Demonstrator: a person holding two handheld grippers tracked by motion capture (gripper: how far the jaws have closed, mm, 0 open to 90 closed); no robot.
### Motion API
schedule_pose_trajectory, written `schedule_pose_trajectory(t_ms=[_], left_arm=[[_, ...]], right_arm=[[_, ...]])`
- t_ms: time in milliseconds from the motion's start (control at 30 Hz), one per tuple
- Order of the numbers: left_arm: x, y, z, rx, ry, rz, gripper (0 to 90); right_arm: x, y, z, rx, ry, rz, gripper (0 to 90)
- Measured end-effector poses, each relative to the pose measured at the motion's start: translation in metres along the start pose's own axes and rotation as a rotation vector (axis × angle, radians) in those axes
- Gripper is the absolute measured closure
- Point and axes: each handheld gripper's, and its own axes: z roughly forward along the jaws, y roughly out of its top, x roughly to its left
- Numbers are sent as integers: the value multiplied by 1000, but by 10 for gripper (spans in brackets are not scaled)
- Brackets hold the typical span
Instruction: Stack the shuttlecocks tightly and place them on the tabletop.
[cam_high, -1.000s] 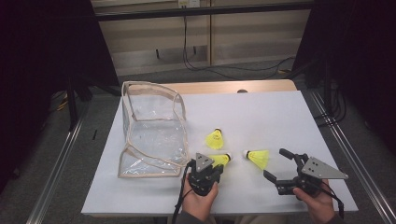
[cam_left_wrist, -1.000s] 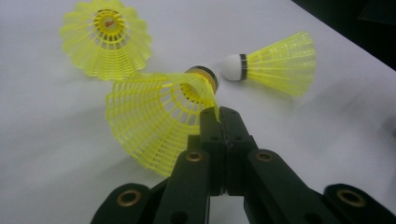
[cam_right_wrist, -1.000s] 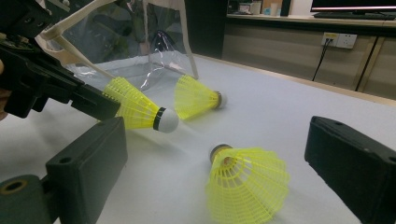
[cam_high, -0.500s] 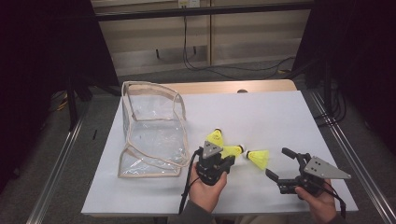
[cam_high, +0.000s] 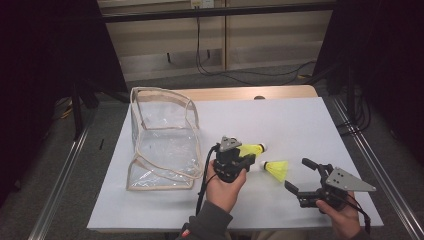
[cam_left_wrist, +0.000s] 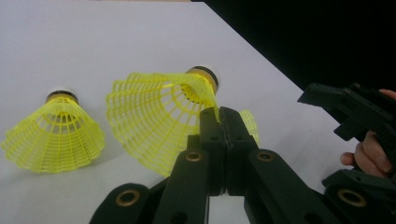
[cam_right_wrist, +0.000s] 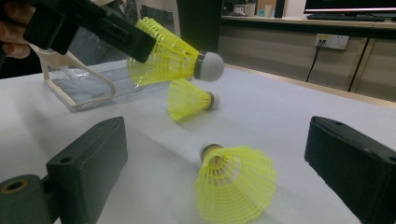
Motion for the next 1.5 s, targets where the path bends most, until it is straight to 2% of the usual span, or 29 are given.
schedule_pose_trajectory(t_ms=[200, 533, 833, 1133, 1233, 1500], left_arm=[[3, 11, 6, -3, 27, 0, 893], [7, 26, 14, -13, 48, -6, 892], [15, 37, 23, -1, 77, -23, 892], [22, 47, 29, -8, 124, -30, 891], [24, 50, 33, -6, 130, -46, 891], [35, 54, 42, -6, 182, -61, 891]], right_arm=[[0, 0, 0, 0, 0, -2, 54], [0, 0, 0, 2, 2, 1, 54], [0, 0, 0, 0, 4, 2, 54], [0, 0, 0, 0, 4, 0, 54], [0, 0, 1, -1, 6, 0, 54], [0, 0, 0, -2, 7, 2, 54]])
